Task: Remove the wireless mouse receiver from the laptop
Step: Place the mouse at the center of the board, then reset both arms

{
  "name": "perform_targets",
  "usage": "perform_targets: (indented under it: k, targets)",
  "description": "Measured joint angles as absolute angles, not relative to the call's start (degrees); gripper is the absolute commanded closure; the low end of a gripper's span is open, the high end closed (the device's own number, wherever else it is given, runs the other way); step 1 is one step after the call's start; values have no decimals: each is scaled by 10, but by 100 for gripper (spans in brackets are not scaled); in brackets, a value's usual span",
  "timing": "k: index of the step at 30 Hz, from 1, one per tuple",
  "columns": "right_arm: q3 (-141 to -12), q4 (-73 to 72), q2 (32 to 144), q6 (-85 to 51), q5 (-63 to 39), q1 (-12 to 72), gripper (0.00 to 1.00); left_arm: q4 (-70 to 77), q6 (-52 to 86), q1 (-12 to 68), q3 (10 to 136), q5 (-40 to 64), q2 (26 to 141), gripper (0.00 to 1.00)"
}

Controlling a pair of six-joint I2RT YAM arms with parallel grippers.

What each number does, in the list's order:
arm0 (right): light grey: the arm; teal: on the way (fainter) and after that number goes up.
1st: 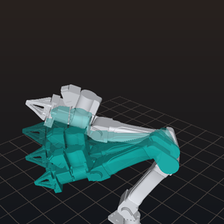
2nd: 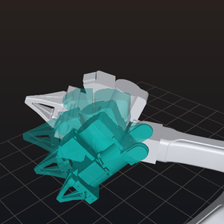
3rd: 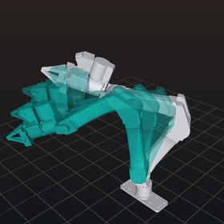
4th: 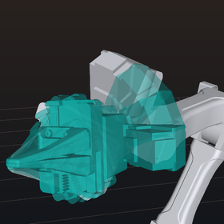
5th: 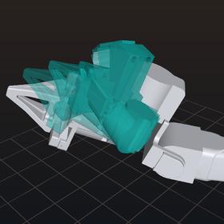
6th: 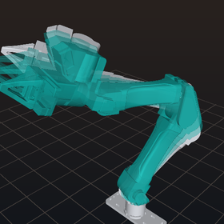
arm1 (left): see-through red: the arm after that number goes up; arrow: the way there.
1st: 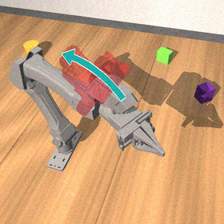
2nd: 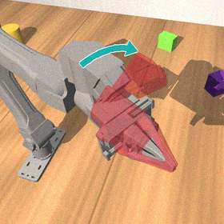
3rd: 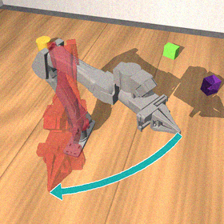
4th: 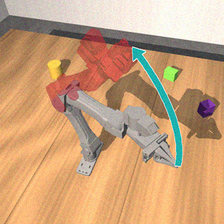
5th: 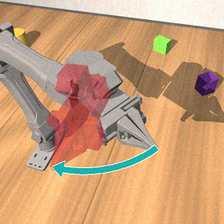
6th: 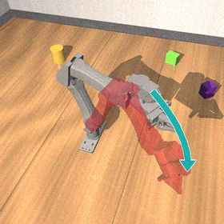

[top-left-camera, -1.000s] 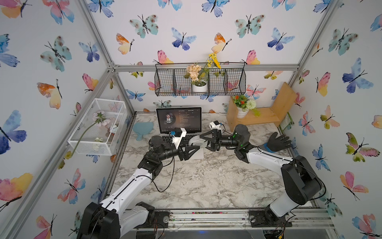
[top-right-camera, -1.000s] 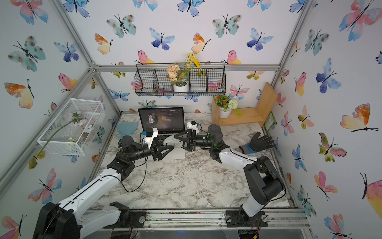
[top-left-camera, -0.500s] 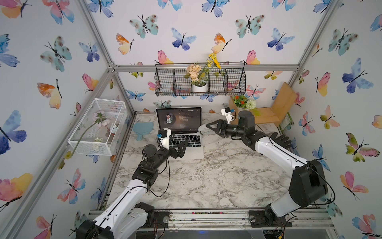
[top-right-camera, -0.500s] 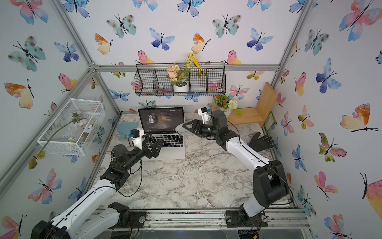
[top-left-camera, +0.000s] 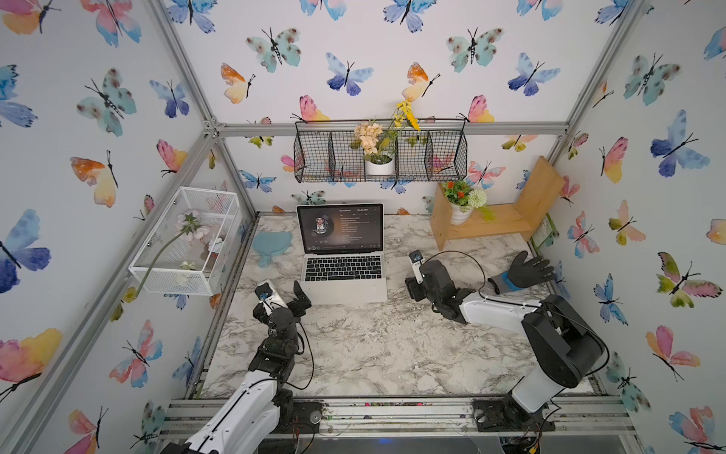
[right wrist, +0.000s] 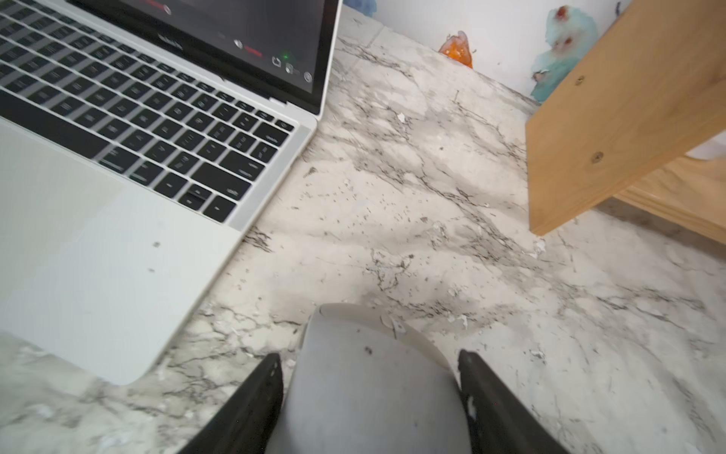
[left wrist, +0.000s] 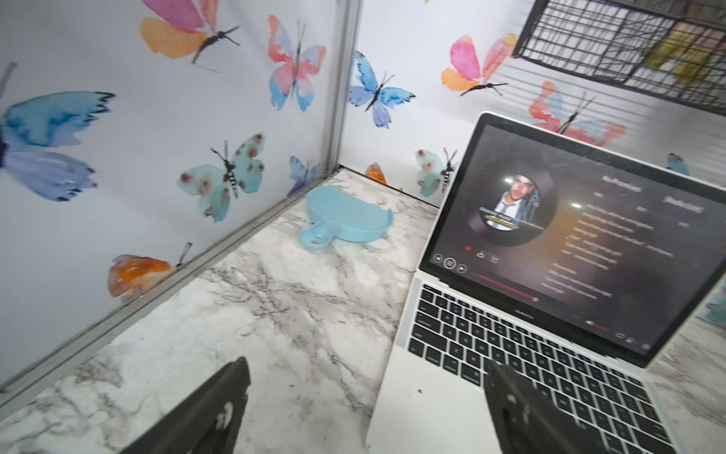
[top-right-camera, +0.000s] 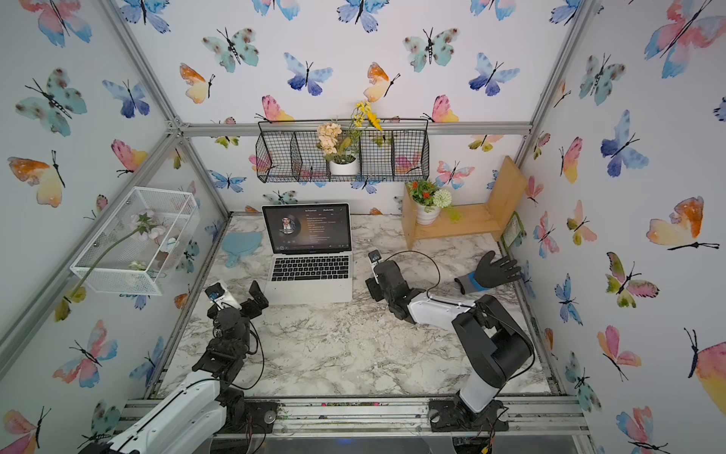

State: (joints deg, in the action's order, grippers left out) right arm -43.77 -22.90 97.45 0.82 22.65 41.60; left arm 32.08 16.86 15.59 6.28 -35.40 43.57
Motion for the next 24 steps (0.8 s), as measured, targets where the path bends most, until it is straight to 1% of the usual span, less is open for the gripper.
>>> perform_targets:
  k: [4, 6, 8, 12, 14, 20, 22, 24]
  targets:
    - [-396, -349, 1021, 36, 295, 431, 63, 396, 145, 156, 33, -379, 453, 1]
    - [-393, -402, 1047, 42, 319, 432, 60, 432, 136, 156, 24, -384, 470, 1]
    - [-393, -433, 1065, 40, 333, 432, 54, 462, 128, 156, 22, -385, 487, 1]
    - [-399, -453, 1087, 16, 338, 429, 30, 507, 98, 156, 24, -373, 528, 1]
    - [-410, -449, 1099, 2, 333, 427, 23, 521, 84, 155, 29, -368, 557, 1]
    - [-409, -412, 1096, -32, 295, 417, 10, 583, 43, 145, 40, -363, 662, 1]
    - [-401, -394, 1074, -39, 285, 410, 6, 606, 35, 125, 49, -341, 693, 1]
    - [-377, -381, 1023, -45, 286, 400, 5, 629, 37, 87, 59, -303, 729, 1]
